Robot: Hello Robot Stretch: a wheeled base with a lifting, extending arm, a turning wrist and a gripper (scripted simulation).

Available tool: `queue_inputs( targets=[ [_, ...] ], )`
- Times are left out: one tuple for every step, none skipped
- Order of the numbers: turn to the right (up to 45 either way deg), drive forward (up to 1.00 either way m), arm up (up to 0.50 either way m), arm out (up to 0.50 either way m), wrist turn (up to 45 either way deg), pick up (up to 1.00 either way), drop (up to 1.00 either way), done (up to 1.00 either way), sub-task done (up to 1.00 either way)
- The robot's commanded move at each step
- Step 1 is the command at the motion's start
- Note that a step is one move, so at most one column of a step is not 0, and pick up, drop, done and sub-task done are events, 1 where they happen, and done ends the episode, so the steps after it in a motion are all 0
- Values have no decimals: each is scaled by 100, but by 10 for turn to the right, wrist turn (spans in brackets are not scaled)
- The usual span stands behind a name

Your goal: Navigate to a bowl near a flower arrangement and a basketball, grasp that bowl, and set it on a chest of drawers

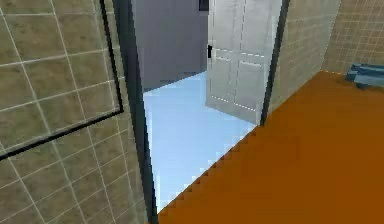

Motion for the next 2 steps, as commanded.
queue_inputs(
  targets=[
    [450, 0, 0, 0, 0, 0, 0, 0, 0],
    [60, 0, 0, 0, 0, 0, 0, 0, 0]
  ],
)
